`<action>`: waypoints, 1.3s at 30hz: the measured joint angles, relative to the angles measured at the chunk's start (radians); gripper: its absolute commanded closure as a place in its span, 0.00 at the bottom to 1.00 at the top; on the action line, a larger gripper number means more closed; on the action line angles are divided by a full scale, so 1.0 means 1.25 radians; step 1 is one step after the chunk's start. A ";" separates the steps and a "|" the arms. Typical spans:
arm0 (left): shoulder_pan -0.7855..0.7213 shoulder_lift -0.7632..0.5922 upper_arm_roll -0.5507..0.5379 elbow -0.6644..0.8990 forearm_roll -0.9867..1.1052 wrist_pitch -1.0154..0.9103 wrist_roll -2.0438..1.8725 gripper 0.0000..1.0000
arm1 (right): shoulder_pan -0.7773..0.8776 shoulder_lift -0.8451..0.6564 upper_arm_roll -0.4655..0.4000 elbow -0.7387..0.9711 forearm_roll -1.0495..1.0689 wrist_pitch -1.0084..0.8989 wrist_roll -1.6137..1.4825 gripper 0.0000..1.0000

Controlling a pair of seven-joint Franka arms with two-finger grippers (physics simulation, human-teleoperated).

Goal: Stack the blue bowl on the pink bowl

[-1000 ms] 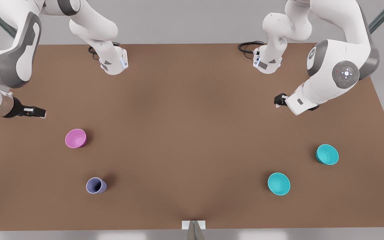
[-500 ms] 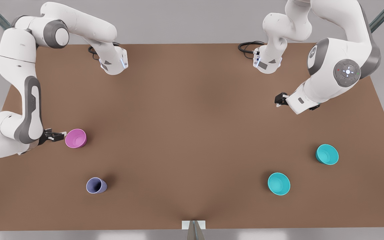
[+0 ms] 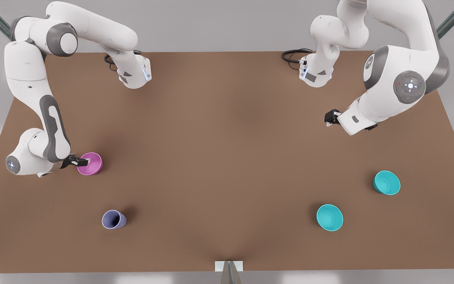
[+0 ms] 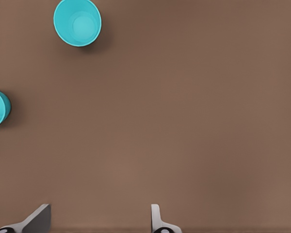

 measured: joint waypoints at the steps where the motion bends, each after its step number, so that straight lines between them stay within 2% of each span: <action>1: 0.000 0.000 0.000 0.000 0.000 0.000 0.000 0.00 | 0.000 0.001 0.000 0.000 0.000 0.007 0.000 0.00; 3: 0.000 0.000 0.000 0.000 0.000 -0.001 0.000 0.00 | 0.001 0.002 0.000 0.001 0.001 0.018 0.000 0.33; 4: 0.000 0.000 0.000 0.000 0.000 -0.001 0.000 0.00 | 0.002 0.002 0.000 0.002 0.002 0.021 -0.001 0.44; 5: 0.000 0.001 0.000 0.000 0.000 -0.002 0.000 0.00 | 0.004 0.002 0.000 0.003 0.004 0.023 -0.002 0.61; 8: 0.000 0.000 0.000 0.000 0.000 -0.003 0.000 0.00 | 0.015 -0.001 0.001 0.003 0.017 0.026 -0.009 0.78; 12: 0.000 -0.001 0.000 0.000 0.000 -0.003 0.000 0.00 | 0.028 -0.014 0.012 0.010 0.011 0.017 -0.006 0.79; 14: 0.000 -0.001 -0.002 0.000 0.000 -0.004 0.000 0.00 | 0.028 -0.035 0.038 0.014 0.008 -0.005 -0.004 0.79; 16: 0.001 -0.001 -0.006 0.000 0.000 -0.004 -0.001 0.00 | 0.028 -0.055 0.096 0.015 0.007 -0.030 0.001 0.79; 19: -0.002 -0.001 -0.008 0.000 0.000 -0.005 -0.002 0.00 | 0.035 -0.060 0.257 0.039 0.016 -0.064 0.030 0.79; 22: -0.003 -0.001 -0.009 0.000 0.000 -0.005 -0.003 0.00 | 0.175 -0.035 0.316 0.094 0.105 -0.067 0.081 0.79; 26: -0.001 0.000 -0.009 0.000 0.000 -0.005 -0.004 0.00 | 0.379 0.107 0.324 0.249 0.210 0.012 0.179 0.79; 28: 0.000 0.001 -0.009 0.000 0.000 -0.005 -0.005 0.00 | 0.479 0.209 0.322 0.374 0.238 0.068 0.235 0.79; 30: 0.000 0.002 -0.009 0.000 0.000 -0.005 -0.005 0.00 | 0.563 0.281 0.289 0.481 0.254 0.109 0.289 0.79; 33: 0.000 0.013 -0.007 0.004 -0.002 -0.003 -0.007 0.00 | 0.646 0.326 0.226 0.540 0.266 0.155 0.362 0.79; 35: -0.002 0.080 0.014 0.055 -0.005 0.003 -0.007 0.00 | 0.669 0.338 0.204 0.547 0.269 0.177 0.404 0.79; 37: 0.029 0.210 0.049 0.155 -0.030 0.018 -0.007 0.00 | 0.692 0.348 0.182 0.548 0.271 0.193 0.442 0.79; 39: 0.110 0.349 0.059 0.263 -0.085 0.041 -0.001 0.00 | 0.701 0.357 0.175 0.549 0.271 0.205 0.477 0.79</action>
